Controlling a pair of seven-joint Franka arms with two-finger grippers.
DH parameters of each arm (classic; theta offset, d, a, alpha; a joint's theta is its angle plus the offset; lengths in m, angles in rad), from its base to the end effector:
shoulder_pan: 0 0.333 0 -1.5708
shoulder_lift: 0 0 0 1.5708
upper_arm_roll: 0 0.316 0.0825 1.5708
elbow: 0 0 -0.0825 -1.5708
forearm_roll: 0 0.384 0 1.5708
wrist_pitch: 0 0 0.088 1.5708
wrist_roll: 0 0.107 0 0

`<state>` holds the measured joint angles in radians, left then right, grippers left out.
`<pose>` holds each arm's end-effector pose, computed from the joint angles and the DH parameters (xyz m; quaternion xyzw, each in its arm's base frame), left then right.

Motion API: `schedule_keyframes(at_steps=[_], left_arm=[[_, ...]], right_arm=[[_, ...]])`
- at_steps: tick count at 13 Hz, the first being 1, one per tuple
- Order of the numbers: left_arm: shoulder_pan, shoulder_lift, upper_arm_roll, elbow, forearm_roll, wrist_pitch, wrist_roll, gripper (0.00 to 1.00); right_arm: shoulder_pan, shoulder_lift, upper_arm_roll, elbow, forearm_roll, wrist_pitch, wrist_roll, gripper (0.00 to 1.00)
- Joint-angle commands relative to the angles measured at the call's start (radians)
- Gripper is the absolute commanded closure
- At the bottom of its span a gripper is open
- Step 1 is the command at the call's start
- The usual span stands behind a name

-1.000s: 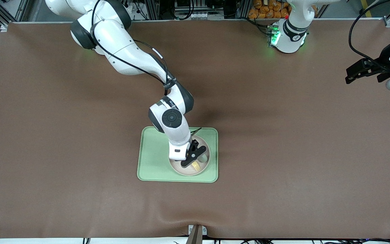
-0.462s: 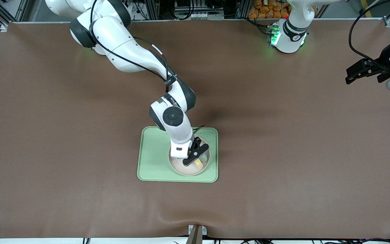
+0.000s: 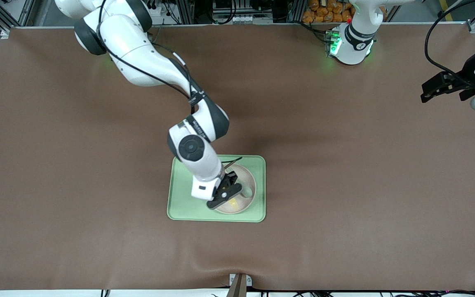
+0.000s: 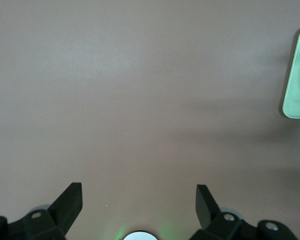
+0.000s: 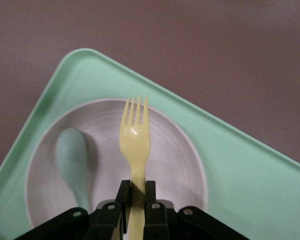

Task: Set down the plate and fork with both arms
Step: 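Carry the fork with the right gripper beside the plate on the tray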

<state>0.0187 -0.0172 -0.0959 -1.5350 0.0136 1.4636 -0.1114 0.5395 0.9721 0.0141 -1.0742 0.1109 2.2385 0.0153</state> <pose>0.5367 -0.0404 0.6415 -0.9994 -0.0177 0.0263 0.0101 0.6754 0.4167 0.2525 -0.9666 -0.2318 -0.0773 0.0769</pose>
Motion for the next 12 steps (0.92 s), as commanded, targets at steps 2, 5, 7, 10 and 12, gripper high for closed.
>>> schedule_keyframes(at_steps=[2, 5, 7, 10, 12], left_arm=[[0.003, -0.001, -0.004, -0.004, 0.006, 0.012, -0.002, 0.0], [0.003, -0.001, -0.004, -0.004, 0.006, 0.014, -0.002, 0.0], [0.003, 0.0, -0.004, -0.004, 0.008, 0.014, -0.002, 0.0], [0.003, 0.005, -0.004, -0.004, 0.008, 0.02, -0.002, 0.0], [0.003, 0.005, -0.004, -0.004, 0.008, 0.02, -0.002, 0.0]], right_arm=[[-0.093, -0.087, 0.017, -0.14, 0.073, -0.011, -0.001, 0.98], [-0.121, -0.125, 0.017, -0.223, 0.076, 0.001, 0.005, 0.97], [-0.133, -0.164, 0.017, -0.306, 0.076, 0.047, 0.009, 0.98], [-0.133, -0.205, 0.017, -0.452, 0.088, 0.192, 0.02, 0.98], [-0.131, -0.205, 0.017, -0.467, 0.101, 0.214, 0.026, 0.97]])
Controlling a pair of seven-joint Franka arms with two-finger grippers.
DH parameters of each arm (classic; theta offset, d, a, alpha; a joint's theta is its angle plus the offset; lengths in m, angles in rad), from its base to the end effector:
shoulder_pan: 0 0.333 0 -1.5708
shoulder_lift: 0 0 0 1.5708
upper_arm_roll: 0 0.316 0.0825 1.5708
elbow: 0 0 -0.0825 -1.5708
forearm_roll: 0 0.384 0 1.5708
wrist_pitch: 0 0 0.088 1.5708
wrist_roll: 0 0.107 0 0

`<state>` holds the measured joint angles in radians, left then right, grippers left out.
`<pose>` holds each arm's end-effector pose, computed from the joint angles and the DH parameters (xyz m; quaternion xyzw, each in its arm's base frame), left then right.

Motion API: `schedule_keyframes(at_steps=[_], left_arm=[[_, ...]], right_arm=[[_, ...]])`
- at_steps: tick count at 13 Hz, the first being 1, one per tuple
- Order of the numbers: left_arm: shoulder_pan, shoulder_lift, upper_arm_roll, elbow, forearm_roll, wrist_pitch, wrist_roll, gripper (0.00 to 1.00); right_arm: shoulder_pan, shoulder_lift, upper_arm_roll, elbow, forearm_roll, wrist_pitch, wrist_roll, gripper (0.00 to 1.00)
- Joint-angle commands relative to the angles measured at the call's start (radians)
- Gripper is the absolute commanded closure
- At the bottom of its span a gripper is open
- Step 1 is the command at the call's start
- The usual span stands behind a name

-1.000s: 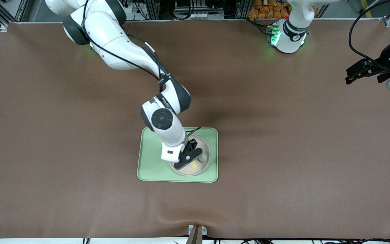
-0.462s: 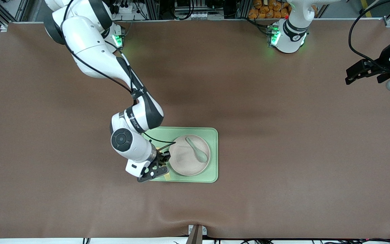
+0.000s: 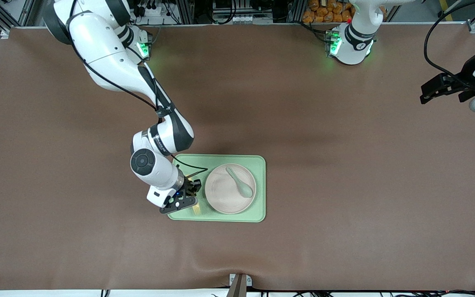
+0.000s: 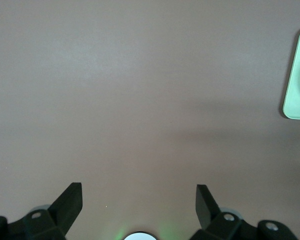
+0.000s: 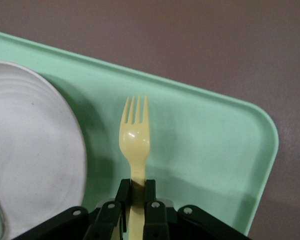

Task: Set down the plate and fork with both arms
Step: 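Carry the fork with the right gripper beside the plate on the tray, then lower the fork onto the tray and open the right gripper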

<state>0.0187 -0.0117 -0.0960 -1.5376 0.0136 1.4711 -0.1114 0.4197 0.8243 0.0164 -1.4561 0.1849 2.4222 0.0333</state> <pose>0.5392 -0.0405 0.6379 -0.9994 -0.0176 0.0266 0.0099 0.6672 0.3092 0.2061 -0.9862 -0.1319 -0.0518 0.0858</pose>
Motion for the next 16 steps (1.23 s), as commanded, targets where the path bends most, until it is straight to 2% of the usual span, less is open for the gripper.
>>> schedule_keyframes(at_steps=[1, 3, 4, 5, 6, 7, 10, 16], left_arm=[[0.003, -0.001, -0.004, -0.001, 0.008, 0.014, -0.002, 0.0], [0.004, 0.005, -0.001, -0.001, 0.008, 0.014, -0.002, 0.0], [0.004, 0.006, -0.004, -0.002, 0.009, 0.014, -0.002, 0.0], [0.004, 0.007, -0.004, -0.001, 0.009, 0.017, -0.002, 0.0], [0.004, 0.007, -0.004, -0.002, 0.009, 0.018, -0.002, 0.0], [0.004, 0.007, -0.001, -0.003, 0.009, 0.018, -0.002, 0.0], [0.004, 0.007, -0.004, -0.003, 0.009, 0.02, -0.002, 0.0], [0.006, 0.009, -0.001, -0.003, 0.011, 0.021, -0.002, 0.0]], right_arm=[[-0.012, -0.057, 0.014, -0.087, 0.039, 0.028, 0.008, 0.97], [-0.013, -0.059, 0.014, -0.089, 0.041, 0.015, 0.014, 0.89], [-0.015, -0.062, 0.014, -0.098, 0.041, 0.012, 0.016, 0.76], [-0.015, -0.066, 0.013, -0.098, 0.039, 0.011, 0.008, 0.39], [-0.016, -0.067, 0.013, -0.098, 0.039, 0.011, 0.004, 0.1], [-0.016, -0.067, 0.013, -0.096, 0.039, 0.011, 0.002, 0.0], [-0.007, -0.073, 0.014, -0.076, 0.039, 0.006, 0.002, 0.0], [-0.004, -0.094, 0.017, 0.036, 0.041, -0.172, 0.008, 0.0]])
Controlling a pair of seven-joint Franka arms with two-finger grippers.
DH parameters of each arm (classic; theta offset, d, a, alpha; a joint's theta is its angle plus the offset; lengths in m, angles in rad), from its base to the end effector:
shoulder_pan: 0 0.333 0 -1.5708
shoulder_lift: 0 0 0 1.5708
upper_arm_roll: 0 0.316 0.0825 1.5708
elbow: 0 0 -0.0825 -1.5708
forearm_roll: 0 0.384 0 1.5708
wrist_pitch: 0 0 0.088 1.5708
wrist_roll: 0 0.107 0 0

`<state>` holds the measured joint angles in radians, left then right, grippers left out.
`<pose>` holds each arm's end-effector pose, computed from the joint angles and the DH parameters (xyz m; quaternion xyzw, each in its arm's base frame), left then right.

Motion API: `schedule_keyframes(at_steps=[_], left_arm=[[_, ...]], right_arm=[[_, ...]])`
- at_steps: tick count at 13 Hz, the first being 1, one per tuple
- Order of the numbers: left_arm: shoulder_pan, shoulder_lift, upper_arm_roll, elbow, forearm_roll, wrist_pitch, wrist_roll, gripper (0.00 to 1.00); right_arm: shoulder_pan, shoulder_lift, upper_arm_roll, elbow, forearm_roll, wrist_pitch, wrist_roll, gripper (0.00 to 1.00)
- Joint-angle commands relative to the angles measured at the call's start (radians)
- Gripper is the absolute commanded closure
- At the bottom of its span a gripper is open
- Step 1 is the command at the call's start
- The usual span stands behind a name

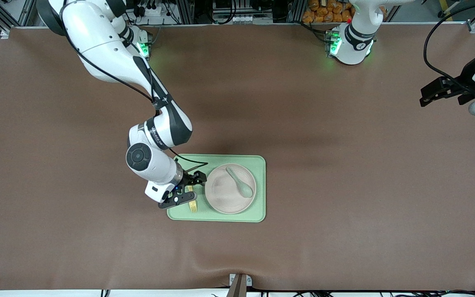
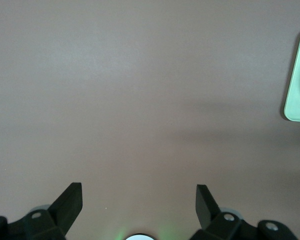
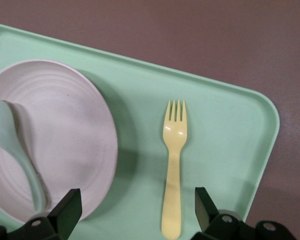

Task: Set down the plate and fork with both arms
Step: 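Lower the fork onto the tray and open the right gripper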

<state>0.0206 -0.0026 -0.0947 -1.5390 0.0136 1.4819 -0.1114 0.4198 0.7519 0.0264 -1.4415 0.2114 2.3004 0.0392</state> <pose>0.5433 -0.0388 0.6332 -0.9994 -0.0191 0.0265 0.0094 0.6631 0.3179 0.2542 -0.9856 -0.1319 -0.0296 0.1011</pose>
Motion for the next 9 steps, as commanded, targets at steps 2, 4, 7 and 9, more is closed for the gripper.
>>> schedule_keyframes(at_steps=[2, 4, 7, 9], left_arm=[[0.002, -0.002, -0.002, -0.001, 0.011, 0.014, -0.002, 0.0], [0.002, -0.002, -0.002, -0.001, 0.011, 0.015, -0.002, 0.0], [0.002, -0.002, -0.005, -0.001, 0.011, 0.017, -0.002, 0.0], [0.002, -0.002, -0.005, -0.001, 0.008, 0.026, -0.002, 0.0]], right_arm=[[-0.006, -0.026, 0.009, 0.07, 0.014, -0.142, 0.002, 0.0], [-0.015, -0.068, 0.004, 0.114, 0.016, -0.228, 0.002, 0.0], [-0.097, -0.144, 0.004, 0.13, 0.009, -0.337, -0.002, 0.0], [-0.176, -0.213, 0.006, 0.127, 0.011, -0.409, -0.012, 0.0]])
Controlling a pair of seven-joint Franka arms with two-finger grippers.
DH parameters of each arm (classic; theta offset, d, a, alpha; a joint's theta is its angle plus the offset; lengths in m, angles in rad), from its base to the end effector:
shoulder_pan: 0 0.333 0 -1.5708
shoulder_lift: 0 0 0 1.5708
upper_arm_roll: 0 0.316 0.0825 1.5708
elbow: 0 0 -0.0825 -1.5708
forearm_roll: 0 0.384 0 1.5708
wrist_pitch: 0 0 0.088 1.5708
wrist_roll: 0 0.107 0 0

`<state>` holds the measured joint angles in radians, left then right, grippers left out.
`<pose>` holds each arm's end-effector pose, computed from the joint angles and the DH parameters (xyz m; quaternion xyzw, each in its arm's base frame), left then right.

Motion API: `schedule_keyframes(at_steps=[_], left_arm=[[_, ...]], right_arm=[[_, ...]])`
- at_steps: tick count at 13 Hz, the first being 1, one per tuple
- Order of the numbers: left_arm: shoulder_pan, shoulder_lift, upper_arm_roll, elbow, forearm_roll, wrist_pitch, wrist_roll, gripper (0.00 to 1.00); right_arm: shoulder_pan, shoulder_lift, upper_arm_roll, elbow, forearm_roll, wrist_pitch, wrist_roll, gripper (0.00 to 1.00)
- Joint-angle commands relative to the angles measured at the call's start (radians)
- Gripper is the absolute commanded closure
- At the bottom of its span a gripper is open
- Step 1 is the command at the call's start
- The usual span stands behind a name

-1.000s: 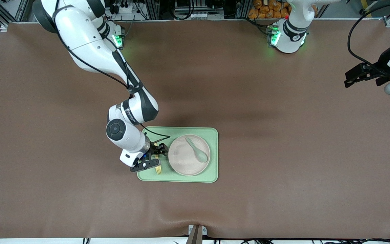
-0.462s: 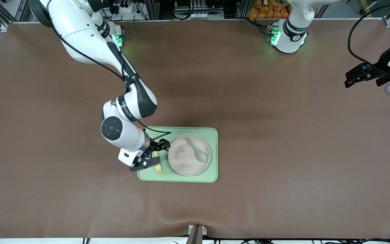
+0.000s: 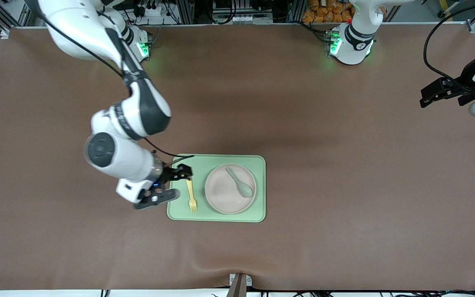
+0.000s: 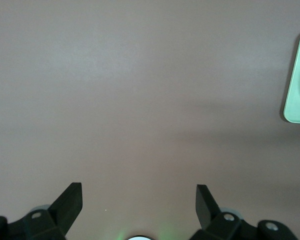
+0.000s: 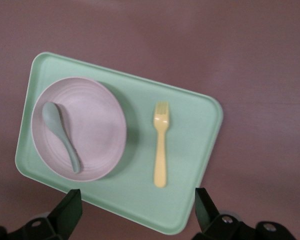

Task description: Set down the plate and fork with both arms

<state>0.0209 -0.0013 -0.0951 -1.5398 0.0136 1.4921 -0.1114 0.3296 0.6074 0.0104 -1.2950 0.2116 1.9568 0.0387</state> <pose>0.5448 -0.0390 0.6330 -0.9995 -0.0190 0.0225 0.0090 0.6863 0.2556 0.3978 -0.9882 -0.1115 -0.0074 0.1051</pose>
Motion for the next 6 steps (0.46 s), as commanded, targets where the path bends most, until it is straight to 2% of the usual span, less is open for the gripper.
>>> schedule_keyframes(at_steps=[1, 6], left_arm=[[0.001, -0.003, -0.005, 0.001, 0.003, 0.019, -0.002, 0.0], [-0.007, -0.003, -0.012, 0.0, -0.001, 0.019, -0.002, 0.0]], right_arm=[[-0.119, -0.102, 0.02, -0.02, 0.011, -0.129, -0.026, 0.0], [-0.314, -0.23, 0.01, -0.026, -0.037, -0.305, -0.098, 0.0]])
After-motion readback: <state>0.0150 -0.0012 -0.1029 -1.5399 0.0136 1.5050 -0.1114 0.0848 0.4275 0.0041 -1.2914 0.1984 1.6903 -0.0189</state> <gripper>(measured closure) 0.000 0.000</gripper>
